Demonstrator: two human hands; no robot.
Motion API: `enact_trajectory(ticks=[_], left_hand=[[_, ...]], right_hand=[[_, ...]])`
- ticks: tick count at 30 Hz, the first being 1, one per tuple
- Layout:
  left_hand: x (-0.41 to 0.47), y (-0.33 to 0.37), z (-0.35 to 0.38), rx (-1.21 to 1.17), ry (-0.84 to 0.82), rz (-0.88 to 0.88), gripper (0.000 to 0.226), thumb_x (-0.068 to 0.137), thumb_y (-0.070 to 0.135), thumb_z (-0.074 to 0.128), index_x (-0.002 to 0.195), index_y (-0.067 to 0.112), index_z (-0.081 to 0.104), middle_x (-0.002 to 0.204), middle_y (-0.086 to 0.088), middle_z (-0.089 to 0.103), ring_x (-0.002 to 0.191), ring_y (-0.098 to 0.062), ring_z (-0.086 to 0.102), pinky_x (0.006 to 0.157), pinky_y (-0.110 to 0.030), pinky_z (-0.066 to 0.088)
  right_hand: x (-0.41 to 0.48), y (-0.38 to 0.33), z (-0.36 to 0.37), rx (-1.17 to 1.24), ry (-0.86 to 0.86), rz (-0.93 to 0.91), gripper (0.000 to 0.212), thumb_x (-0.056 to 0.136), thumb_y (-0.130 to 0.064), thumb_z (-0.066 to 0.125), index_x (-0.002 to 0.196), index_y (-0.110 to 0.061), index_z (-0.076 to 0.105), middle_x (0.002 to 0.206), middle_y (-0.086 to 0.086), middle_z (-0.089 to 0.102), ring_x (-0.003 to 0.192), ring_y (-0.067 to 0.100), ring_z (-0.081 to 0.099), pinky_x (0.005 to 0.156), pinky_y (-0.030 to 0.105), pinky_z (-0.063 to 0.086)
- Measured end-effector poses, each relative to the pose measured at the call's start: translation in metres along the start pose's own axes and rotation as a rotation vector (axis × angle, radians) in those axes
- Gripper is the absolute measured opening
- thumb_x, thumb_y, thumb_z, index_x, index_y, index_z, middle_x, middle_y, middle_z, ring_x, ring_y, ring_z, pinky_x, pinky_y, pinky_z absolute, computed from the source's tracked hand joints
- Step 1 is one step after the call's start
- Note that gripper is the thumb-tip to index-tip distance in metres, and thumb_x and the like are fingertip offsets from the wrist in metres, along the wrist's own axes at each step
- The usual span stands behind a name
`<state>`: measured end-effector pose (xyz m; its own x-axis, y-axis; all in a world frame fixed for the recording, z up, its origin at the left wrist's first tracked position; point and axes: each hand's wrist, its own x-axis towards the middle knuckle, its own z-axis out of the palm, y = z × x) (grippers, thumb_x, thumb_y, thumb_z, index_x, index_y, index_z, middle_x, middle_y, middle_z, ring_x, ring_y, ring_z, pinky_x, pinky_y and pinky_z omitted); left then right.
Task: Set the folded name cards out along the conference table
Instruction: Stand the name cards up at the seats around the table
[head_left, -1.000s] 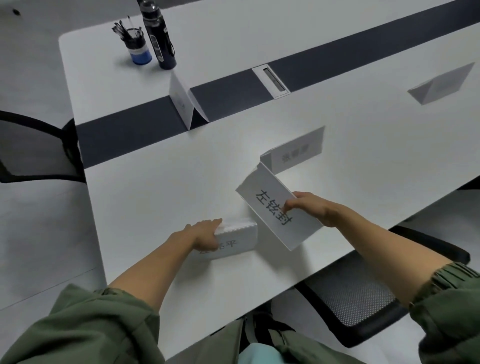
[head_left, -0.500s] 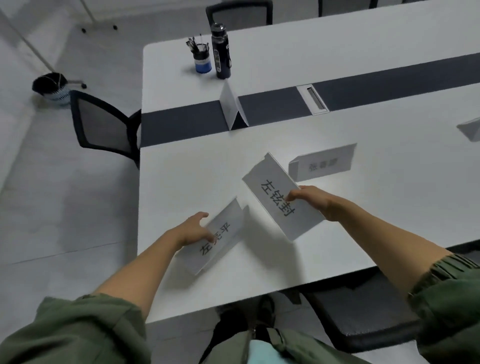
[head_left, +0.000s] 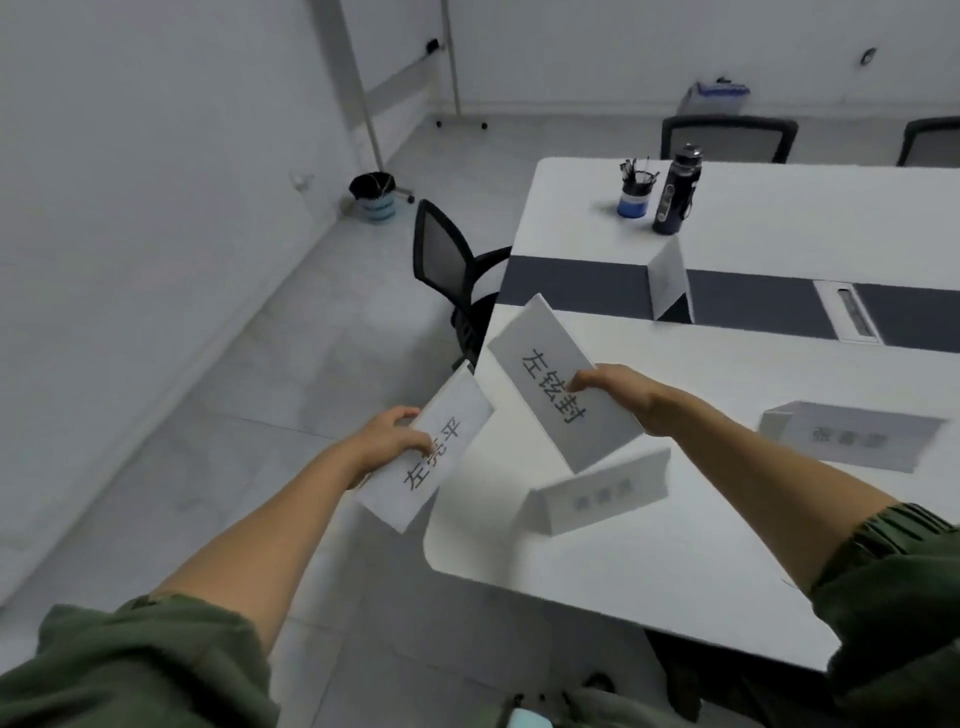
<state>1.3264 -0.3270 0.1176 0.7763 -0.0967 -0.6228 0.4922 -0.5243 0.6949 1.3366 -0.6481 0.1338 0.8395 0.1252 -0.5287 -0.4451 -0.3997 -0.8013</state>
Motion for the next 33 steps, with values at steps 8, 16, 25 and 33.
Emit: enact_trajectory(ticks=[8,16,25,33], left_hand=[[-0.098,-0.139,-0.134,-0.149,0.207,-0.054,0.072,0.054,0.025,0.074,0.124,0.017,0.055,0.097,-0.013,0.07,0.071,-0.026,0.07,0.061,-0.031,0.056],[-0.144,-0.238,-0.251,-0.243,0.339,-0.085,0.057,0.073,0.012,0.077,0.126,0.01,0.055,0.1,-0.018,0.069,0.067,-0.026,0.068,0.058,-0.03,0.056],[-0.074,-0.254,-0.377,-0.317,0.352,-0.074,0.079,0.058,0.025,0.081,0.131,0.017,0.052,0.101,-0.015,0.071,0.073,-0.028,0.073,0.062,-0.034,0.057],[0.015,-0.221,-0.516,-0.33,0.383,-0.062,0.06,0.07,0.019,0.08,0.125,0.017,0.055,0.099,-0.015,0.072,0.078,-0.031,0.073,0.067,-0.041,0.06]], right_hand=[[0.012,-0.067,0.187,-0.189,-0.098,-0.071,0.018,0.086,-0.023,0.063,0.1,-0.013,0.063,0.096,0.013,0.071,0.079,0.028,0.068,0.068,0.032,0.055],[0.031,-0.124,0.336,-0.283,-0.197,-0.108,0.015,0.083,-0.023,0.068,0.094,-0.013,0.067,0.094,0.015,0.071,0.076,0.03,0.07,0.068,0.034,0.057],[0.146,-0.211,0.416,-0.33,-0.237,-0.115,0.029,0.084,-0.024,0.068,0.11,-0.01,0.065,0.098,0.01,0.068,0.084,0.027,0.067,0.066,0.03,0.054],[0.28,-0.334,0.459,-0.305,-0.219,-0.158,0.025,0.084,-0.021,0.067,0.106,-0.009,0.066,0.092,0.007,0.067,0.076,0.024,0.067,0.064,0.028,0.055]])
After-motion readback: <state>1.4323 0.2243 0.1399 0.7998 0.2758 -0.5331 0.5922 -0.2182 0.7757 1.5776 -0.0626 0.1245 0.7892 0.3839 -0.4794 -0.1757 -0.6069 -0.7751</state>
